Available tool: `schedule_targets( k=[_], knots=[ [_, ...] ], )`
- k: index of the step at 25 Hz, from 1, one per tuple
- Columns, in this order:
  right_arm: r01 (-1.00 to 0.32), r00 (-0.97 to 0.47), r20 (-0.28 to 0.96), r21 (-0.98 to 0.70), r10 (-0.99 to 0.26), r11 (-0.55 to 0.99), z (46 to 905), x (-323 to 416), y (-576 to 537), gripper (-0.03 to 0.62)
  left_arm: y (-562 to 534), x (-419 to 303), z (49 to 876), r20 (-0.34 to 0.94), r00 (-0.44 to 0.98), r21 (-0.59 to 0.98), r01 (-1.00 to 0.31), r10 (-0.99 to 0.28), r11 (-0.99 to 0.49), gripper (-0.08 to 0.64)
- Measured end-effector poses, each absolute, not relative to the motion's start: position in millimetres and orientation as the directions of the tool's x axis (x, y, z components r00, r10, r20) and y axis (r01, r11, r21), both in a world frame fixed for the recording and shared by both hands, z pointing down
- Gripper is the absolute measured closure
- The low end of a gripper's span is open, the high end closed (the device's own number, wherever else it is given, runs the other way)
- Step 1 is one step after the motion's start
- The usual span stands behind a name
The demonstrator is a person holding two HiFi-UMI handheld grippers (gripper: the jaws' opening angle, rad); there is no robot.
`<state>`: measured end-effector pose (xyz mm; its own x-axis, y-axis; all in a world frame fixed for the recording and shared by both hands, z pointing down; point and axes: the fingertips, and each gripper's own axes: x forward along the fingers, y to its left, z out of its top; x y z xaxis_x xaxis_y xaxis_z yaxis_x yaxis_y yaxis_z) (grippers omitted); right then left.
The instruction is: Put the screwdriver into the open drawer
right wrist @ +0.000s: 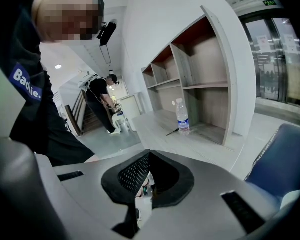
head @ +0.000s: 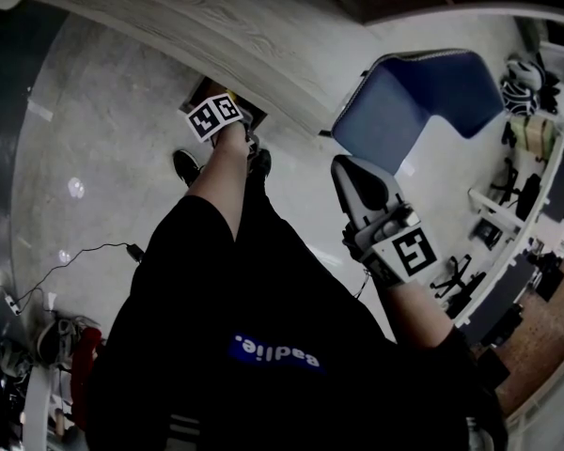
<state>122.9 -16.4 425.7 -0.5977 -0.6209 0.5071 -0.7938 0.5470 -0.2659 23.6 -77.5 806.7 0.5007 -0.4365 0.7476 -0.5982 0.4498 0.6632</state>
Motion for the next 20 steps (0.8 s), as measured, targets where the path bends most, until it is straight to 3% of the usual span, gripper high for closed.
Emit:
schedule_targets(
  k=[20],
  knots=[
    [-0.811,-0.571,0.528,-0.244,-0.629,0.531,427,126,-16,0.563,-88,30,819,0.707,0.564,0.707,-0.548,-0.426,0.447,0.455]
  ],
)
